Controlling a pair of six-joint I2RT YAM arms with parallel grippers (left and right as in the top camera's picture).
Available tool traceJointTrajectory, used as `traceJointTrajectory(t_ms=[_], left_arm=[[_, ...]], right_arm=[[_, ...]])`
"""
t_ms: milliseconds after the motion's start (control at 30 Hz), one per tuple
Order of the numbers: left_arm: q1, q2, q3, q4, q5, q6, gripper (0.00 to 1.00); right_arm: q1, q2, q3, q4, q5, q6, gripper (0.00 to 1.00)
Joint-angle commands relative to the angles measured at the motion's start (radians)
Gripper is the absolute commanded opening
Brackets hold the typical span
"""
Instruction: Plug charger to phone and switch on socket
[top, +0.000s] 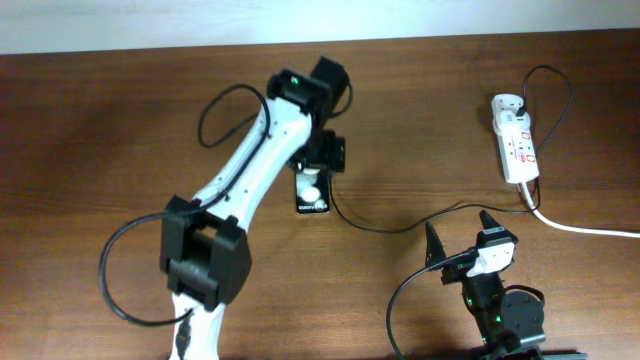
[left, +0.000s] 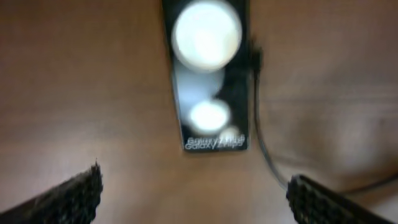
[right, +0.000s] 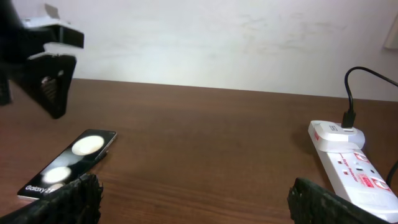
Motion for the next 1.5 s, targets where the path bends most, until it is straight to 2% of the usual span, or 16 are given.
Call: traceJointTrajectory(t_ms=[0, 100, 200, 533, 800, 1233, 1467], left_arm=[[0.055, -0.063, -0.235, 0.157, -0.001, 0.045, 0.99], [0.104, -0.062, -0.304, 0.273, 0.103, 0.029, 0.99], [0.112, -0.061, -0.325, 0.358, 0.117, 0.023, 0.99], [0.081, -0.003, -0.336, 0.430, 0.123, 0.050, 0.99], [0.073, -0.003, -0.452, 0.507, 0.132, 0.046, 0.99], [0.042, -0.003, -0.455, 0.552, 0.161, 0.045, 0.99], [0.068, -0.003, -0.455, 0.554, 0.154, -0.015, 0.99]], right_arm=[[-0.003, -0.006, -0.005, -0.003, -0.006, -0.006, 0.99], [-0.003, -0.006, -0.005, -0.003, -0.006, -0.006, 0.99], [-0.003, -0.006, -0.005, -0.003, -0.006, -0.006, 0.99], [-0.003, -0.006, -0.005, -0.003, -0.006, -0.006, 0.99], [-0.003, -0.006, -0.005, -0.003, -0.006, -0.006, 0.98], [-0.003, -0.006, -0.005, -0.003, -0.006, -0.006, 0.99], [-0.003, -0.006, -0.005, -0.003, -0.006, -0.006, 0.99]])
